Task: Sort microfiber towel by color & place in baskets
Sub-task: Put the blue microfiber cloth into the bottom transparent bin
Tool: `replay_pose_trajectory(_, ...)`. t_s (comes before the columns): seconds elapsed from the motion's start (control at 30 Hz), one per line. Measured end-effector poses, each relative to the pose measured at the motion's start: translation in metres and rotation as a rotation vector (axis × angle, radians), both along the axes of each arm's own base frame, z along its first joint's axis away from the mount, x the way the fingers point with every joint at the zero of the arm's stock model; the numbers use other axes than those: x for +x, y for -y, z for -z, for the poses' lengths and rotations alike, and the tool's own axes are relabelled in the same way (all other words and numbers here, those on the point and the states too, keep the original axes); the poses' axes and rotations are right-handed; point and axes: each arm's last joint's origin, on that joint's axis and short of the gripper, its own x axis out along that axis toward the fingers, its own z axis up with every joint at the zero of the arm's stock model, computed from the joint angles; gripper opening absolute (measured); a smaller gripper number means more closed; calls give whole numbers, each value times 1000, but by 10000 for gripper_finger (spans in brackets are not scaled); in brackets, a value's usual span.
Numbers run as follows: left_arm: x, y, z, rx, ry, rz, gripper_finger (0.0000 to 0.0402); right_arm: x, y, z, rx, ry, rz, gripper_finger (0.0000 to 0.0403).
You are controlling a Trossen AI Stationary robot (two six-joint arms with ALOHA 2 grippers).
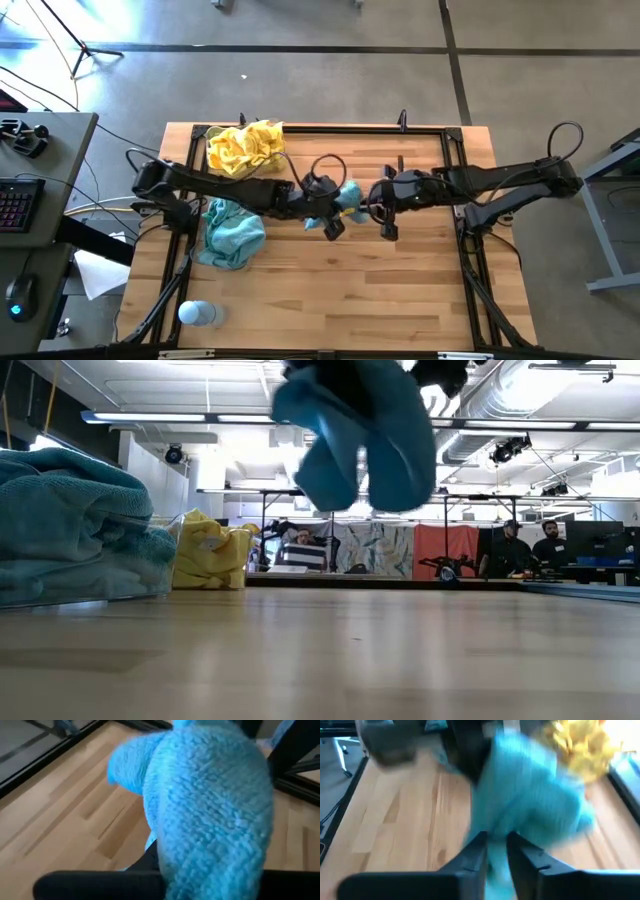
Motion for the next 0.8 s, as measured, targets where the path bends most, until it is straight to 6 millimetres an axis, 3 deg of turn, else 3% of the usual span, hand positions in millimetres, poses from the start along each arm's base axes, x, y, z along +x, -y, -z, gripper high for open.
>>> replay_pose_trajectory(0.13,-29,-6,-20,-37,-92,-63,6,-3,5,5,19,-65,39,123)
replay_pose_trajectory(0.23,-65,-11,-40,-67,-191,-157,5,-6,5,8,11,-107,45,157)
replay_pose_trajectory(0.33,-107,-16,-57,-118,-294,-268,3,-6,5,9,9,-114,45,178)
replay_pose_trajectory(0.5,-165,-20,-67,-212,-514,-421,2,-6,6,9,3,-112,53,188)
replay_pose_trajectory(0.67,-175,-24,-61,-232,-551,-409,1,-6,6,9,-13,-109,73,188)
replay_pose_trajectory(0.8,-177,-33,-37,-231,-667,-494,1,-6,7,9,-28,-104,90,188)
